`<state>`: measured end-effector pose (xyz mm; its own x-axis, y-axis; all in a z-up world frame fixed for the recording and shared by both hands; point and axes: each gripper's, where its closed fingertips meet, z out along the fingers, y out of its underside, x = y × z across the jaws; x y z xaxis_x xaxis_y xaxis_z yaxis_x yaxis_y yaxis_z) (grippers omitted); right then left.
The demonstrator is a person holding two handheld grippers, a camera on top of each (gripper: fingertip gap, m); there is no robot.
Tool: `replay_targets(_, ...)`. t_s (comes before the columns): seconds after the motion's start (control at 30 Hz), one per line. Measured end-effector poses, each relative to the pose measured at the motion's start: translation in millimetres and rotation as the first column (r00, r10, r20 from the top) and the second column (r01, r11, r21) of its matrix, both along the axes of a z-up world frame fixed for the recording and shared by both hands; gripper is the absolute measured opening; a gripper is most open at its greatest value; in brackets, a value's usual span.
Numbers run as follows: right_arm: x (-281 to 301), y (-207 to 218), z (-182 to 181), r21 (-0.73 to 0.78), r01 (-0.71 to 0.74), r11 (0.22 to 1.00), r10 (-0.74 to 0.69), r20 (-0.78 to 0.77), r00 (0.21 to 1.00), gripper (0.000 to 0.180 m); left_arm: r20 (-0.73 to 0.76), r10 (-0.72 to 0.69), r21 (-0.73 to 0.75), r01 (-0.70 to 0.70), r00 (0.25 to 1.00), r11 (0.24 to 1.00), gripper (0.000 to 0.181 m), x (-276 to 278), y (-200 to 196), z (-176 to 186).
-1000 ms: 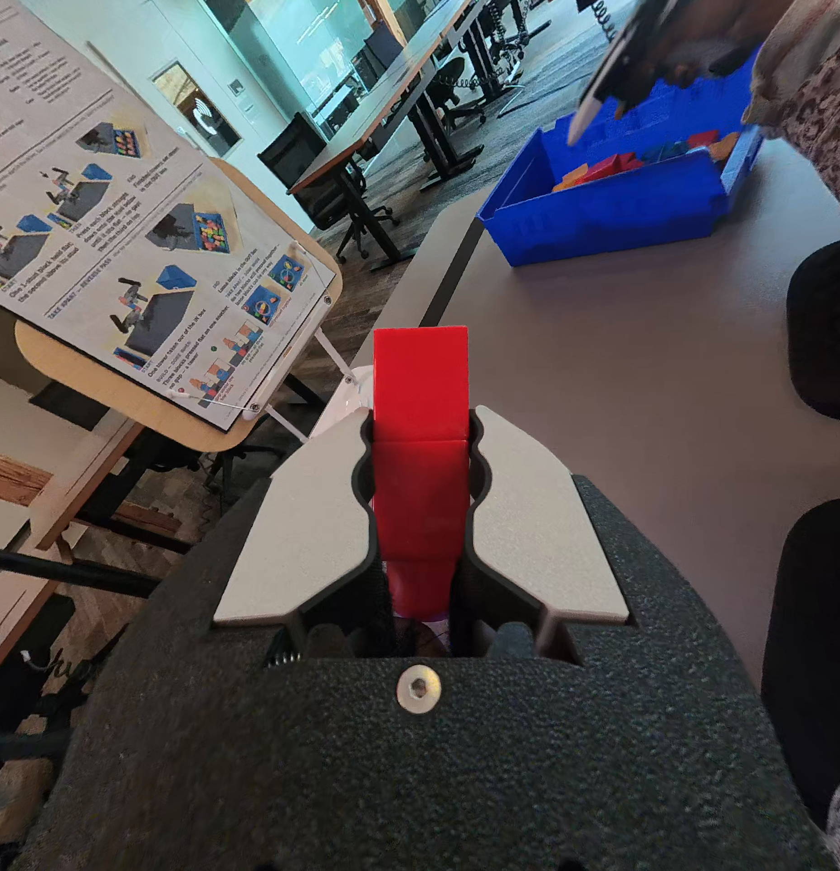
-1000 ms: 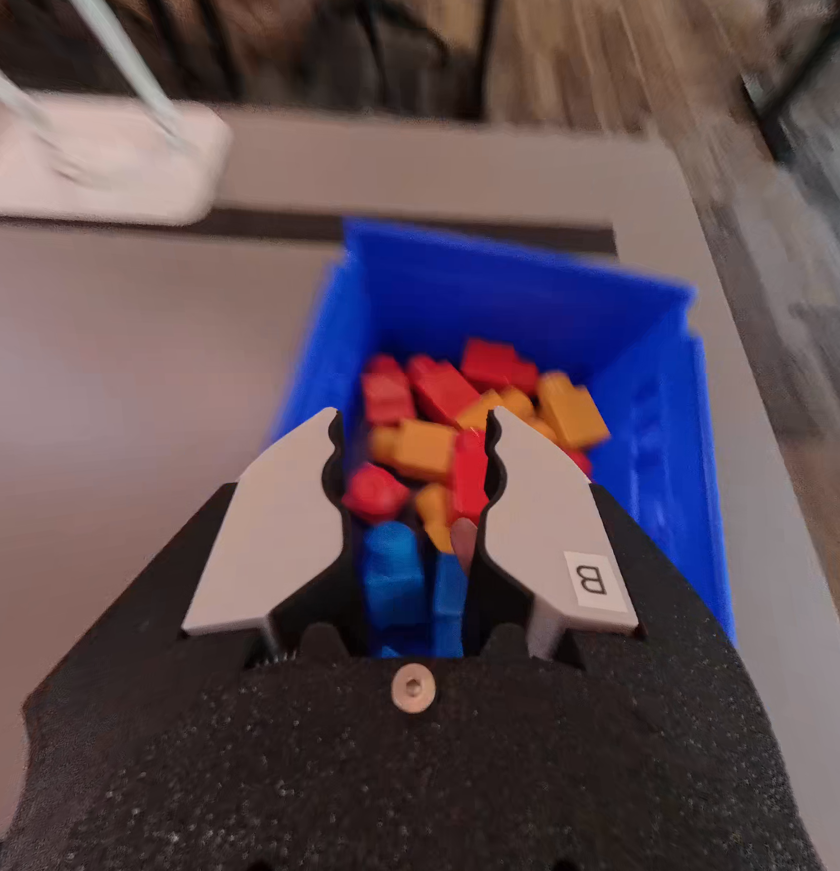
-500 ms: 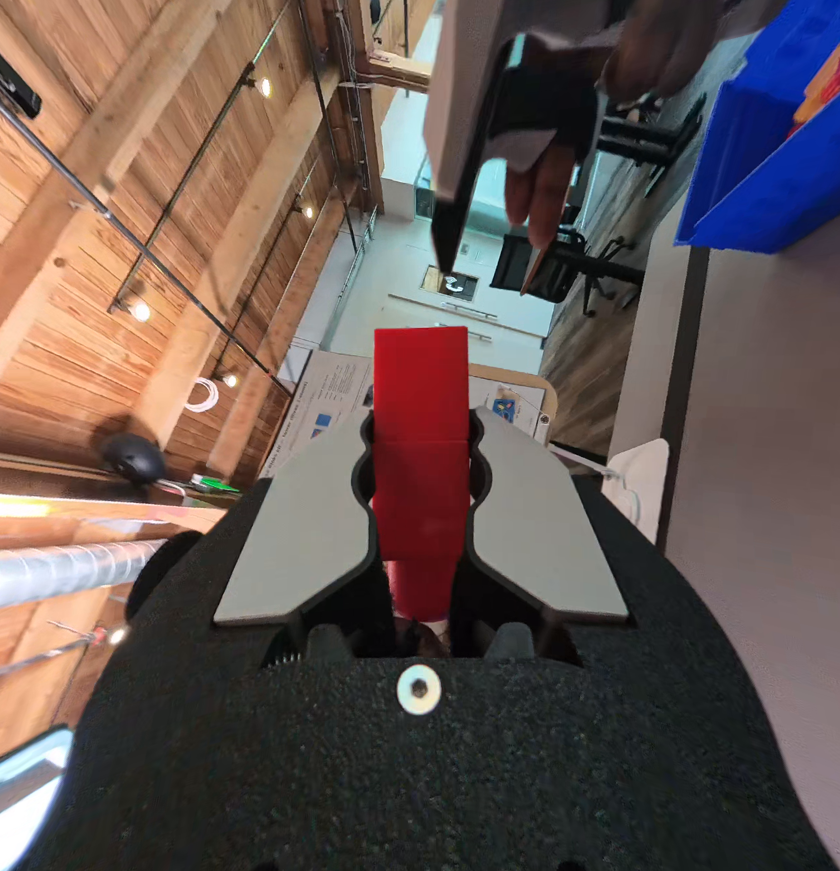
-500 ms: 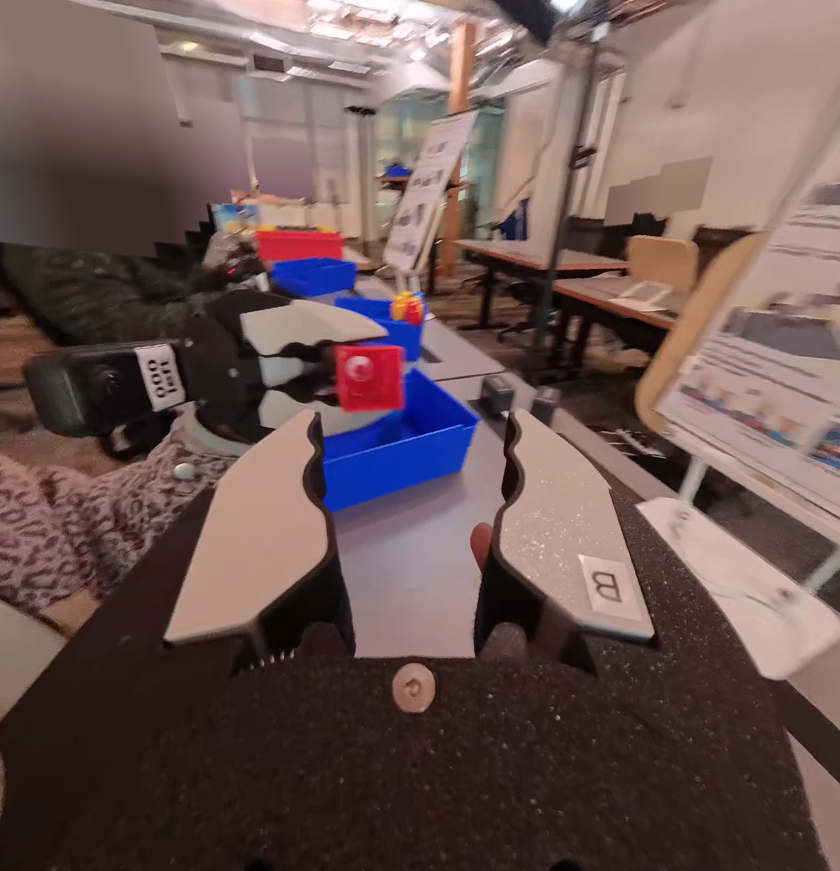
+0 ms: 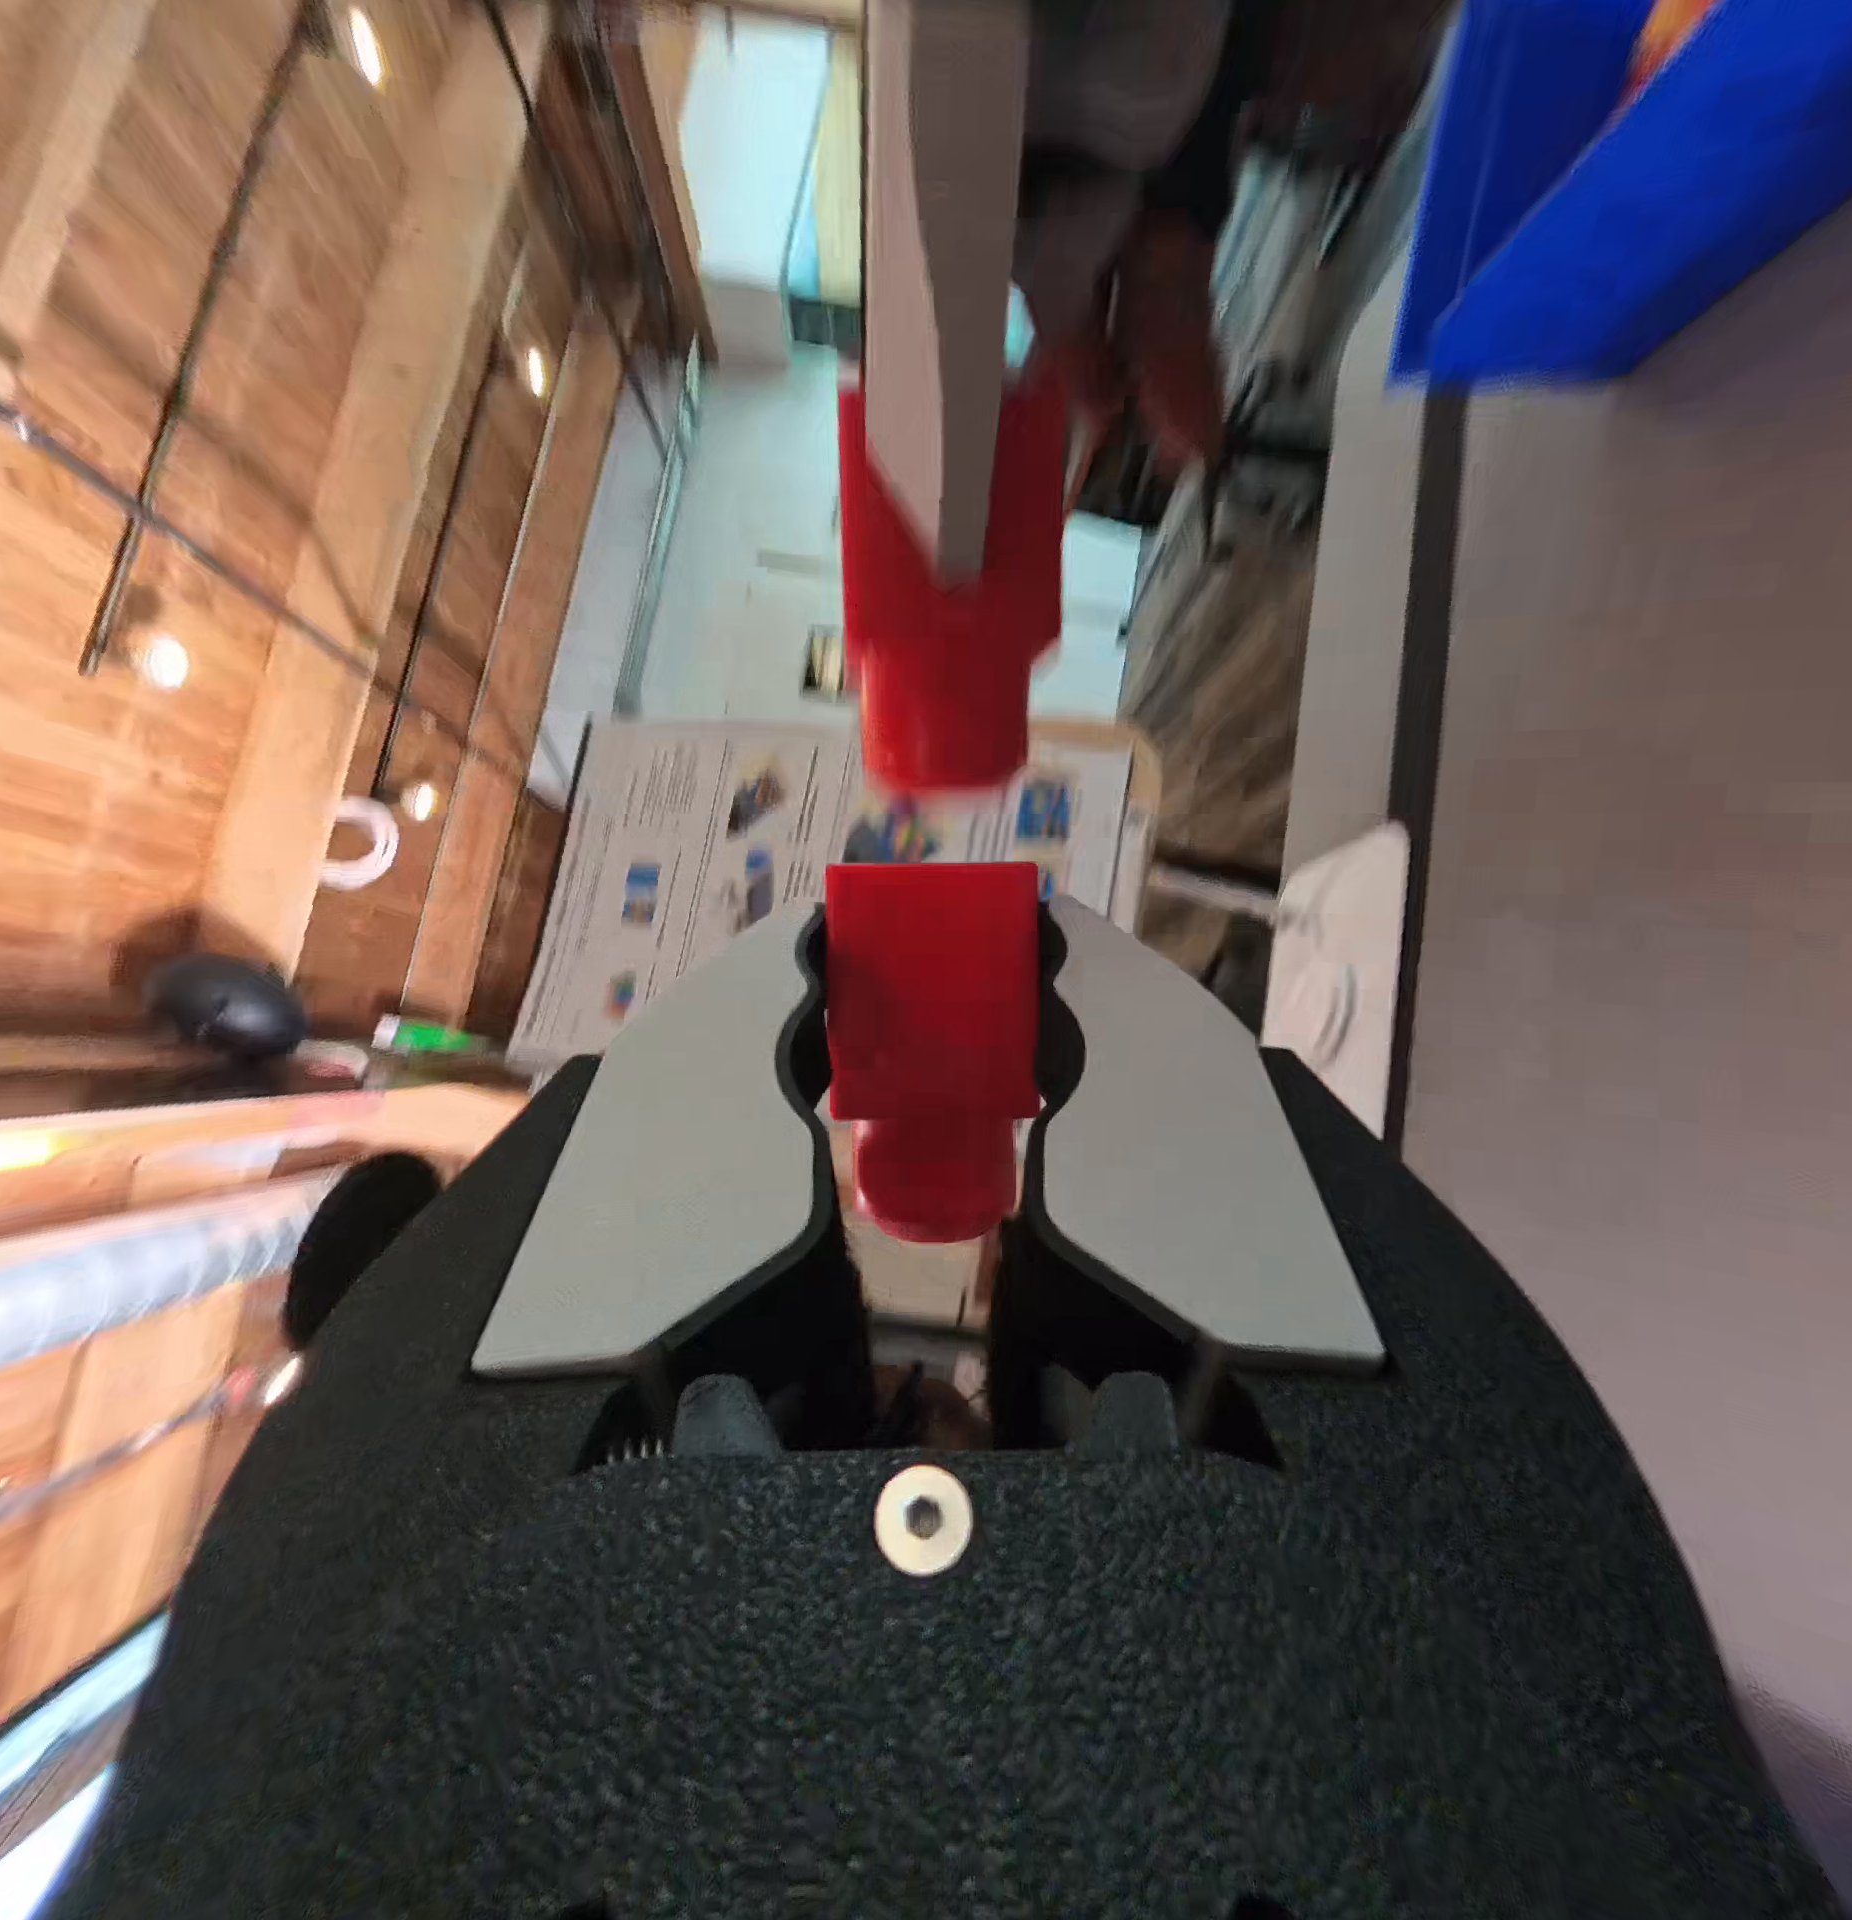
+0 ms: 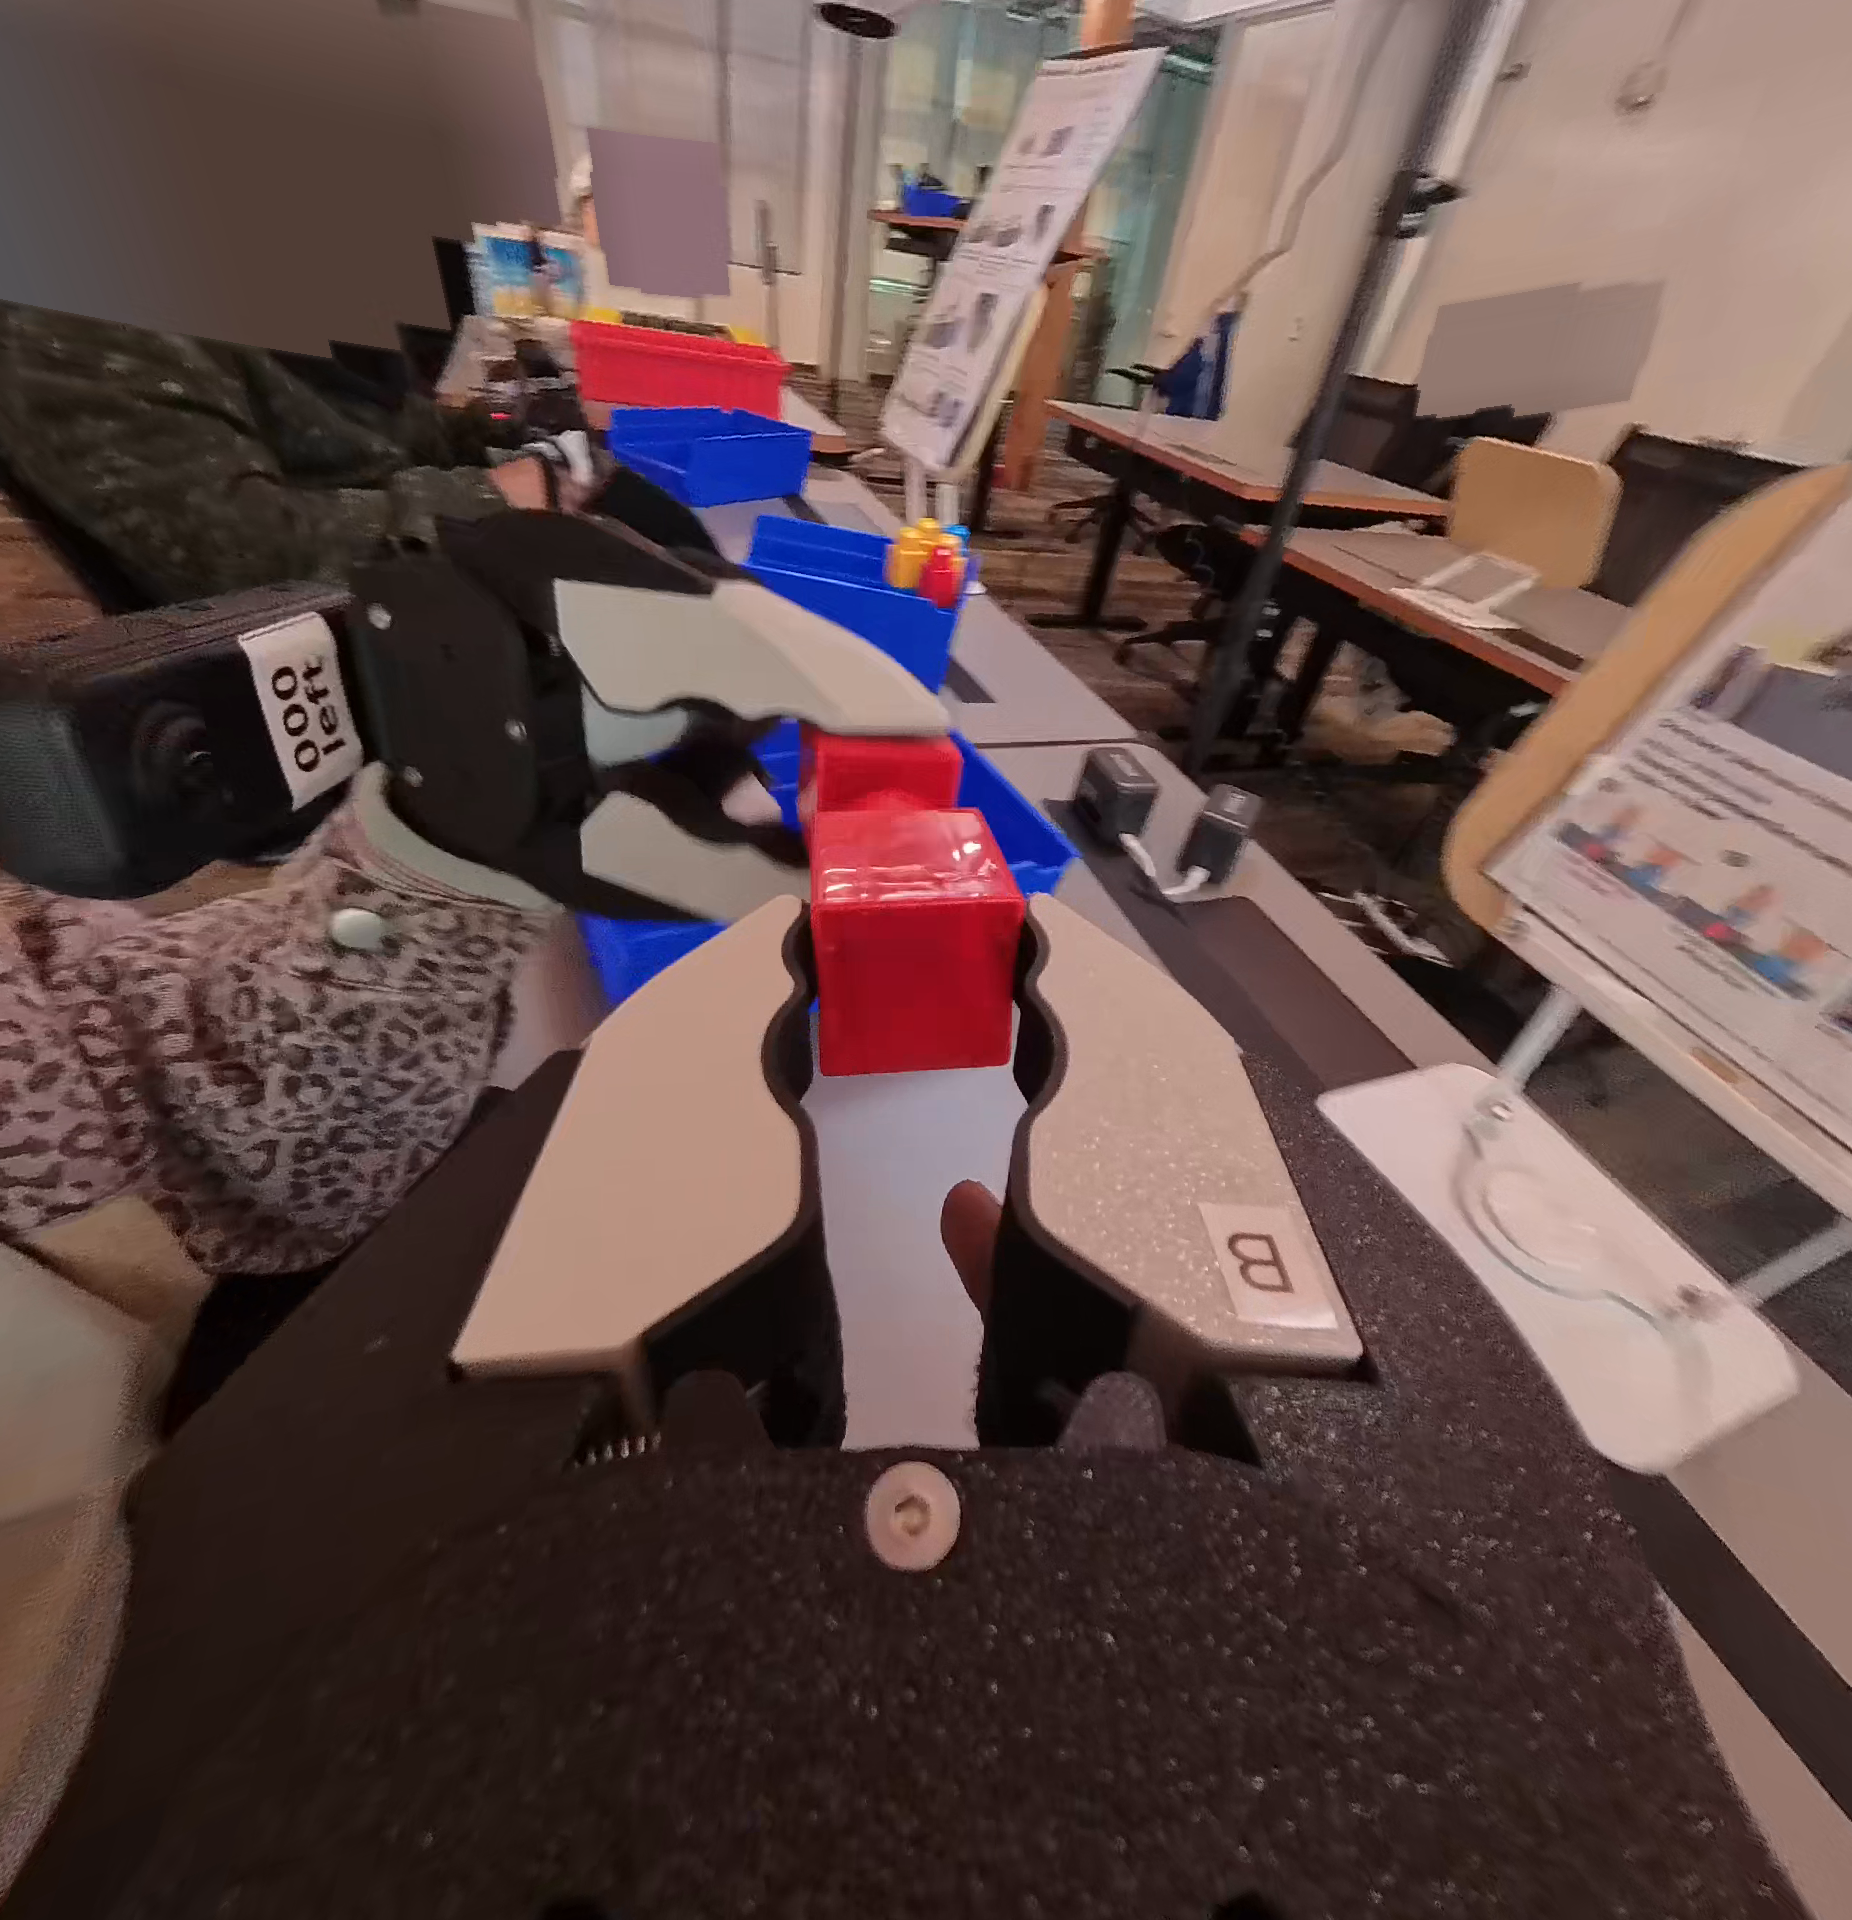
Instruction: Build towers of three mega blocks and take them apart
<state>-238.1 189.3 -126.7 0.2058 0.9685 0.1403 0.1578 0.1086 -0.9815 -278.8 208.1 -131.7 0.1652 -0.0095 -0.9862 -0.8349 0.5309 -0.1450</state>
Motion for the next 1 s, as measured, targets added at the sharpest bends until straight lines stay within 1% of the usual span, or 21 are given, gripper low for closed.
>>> replay_targets(0.03,12.5,5.6,3.3,-0.001,0.036,0.999,-0.036,-0.014,0.999,0.035,-0.008,0.095,0.014,-0.095,0.995,0.995,0.035,-21.5,8.3,1.2)
replay_targets(0.07,27.7,10.1,9.5,-0.007,0.063,0.998,-0.063,-0.053,0.997,0.035,0.026,0.139,0.025,-0.139,0.99,0.99,0.036,-41.0,11.7,5.2)
replay_targets(0.13,64.9,22.6,20.4,-0.028,0.149,0.988,-0.152,-0.132,0.98,0.035,0.167,0.126,-0.032,-0.123,0.978,0.992,0.036,-69.3,8.5,13.0)
replay_targets(0.17,86.4,32.4,20.7,-0.033,0.227,0.973,-0.23,-0.144,0.963,0.035,0.237,0.118,-0.046,-0.11,0.964,0.993,0.036,-80.9,4.7,18.9)
replay_targets(0.23,130.6,50.1,15.9,-0.051,0.38,0.923,-0.383,-0.151,0.911,0.036,0.329,0.102,-0.012,-0.104,0.939,0.995,0.035,-99.3,-4.6,32.5)
replay_targets(0.27,154.3,59.6,13.5,-0.078,0.464,0.883,-0.47,-0.16,0.868,0.036,0.362,0.099,-0.009,-0.103,0.927,0.995,0.035,-106.1,-7.9,36.4)
replay_targets(0.33,201.6,76.4,2.8,-0.14,0.621,0.771,-0.637,-0.148,0.757,0.035,0.405,0.097,-0.02,-0.098,0.909,0.995,0.035,-115.6,-11.8,39.4)
replay_targets(0.37,224.8,83.6,-5.5,-0.163,0.693,0.702,-0.711,-0.126,0.691,0.036,0.417,0.093,-0.019,-0.093,0.904,0.995,0.035,-118.2,-13.5,40.4)
replay_targets(0.43,270.4,96.4,-28.0,-0.206,0.815,0.541,-0.838,-0.052,0.543,0.036,0.434,0.083,-0.021,-0.082,0.897,0.996,0.036,-120.8,-15.8,41.7)
replay_targets(0.5,310.9,107.1,-56.4,-0.247,0.893,0.377,-0.916,0.042,0.398,0.036,0.447,0.07,-0.021,-0.068,0.892,0.997,0.036,-121.0,-18.1,43.1)
replay_targets(0.6,354.6,120.8,-100.3,-0.281,0.942,0.184,-0.956,0.171,0.237,0.036,0.457,0.051,-0.023,-0.046,0.888,0.999,0.036,-118.6,-20.2,44.2)
replay_targets(0.7,383.8,132.4,-145.2,-0.287,0.957,0.034,-0.948,0.294,0.122,0.036,0.453,0.051,-0.025,-0.044,0.89,0.999,0.036,-117.0,-19.7,43.8)
replay_targets(0.77,394.7,137.3,-170.9,-0.287,0.958,-0.027,-0.93,0.359,0.082,0.036,0.445,0.06,-0.039,-0.048,0.893,0.998,0.036,-116.1,-17.2,41.1)
replay_targets(0.83,406.4,140.3,-190.4,-0.29,0.951,-0.105,-0.915,0.403,0.022,0.036,0.433,0.072,-0.047,-0.058,0.898,0.997,0.035,-115.6,-13.5,37.9)
replay_targets(1.0,419.9,145.0,-214.2,-0.316,0.929,-0.192,-0.904,0.426,-0.042,0.036,0.405,0.092,-0.071,-0.069,0.91,0.995,0.035,-111.7,-7.3,31.5)
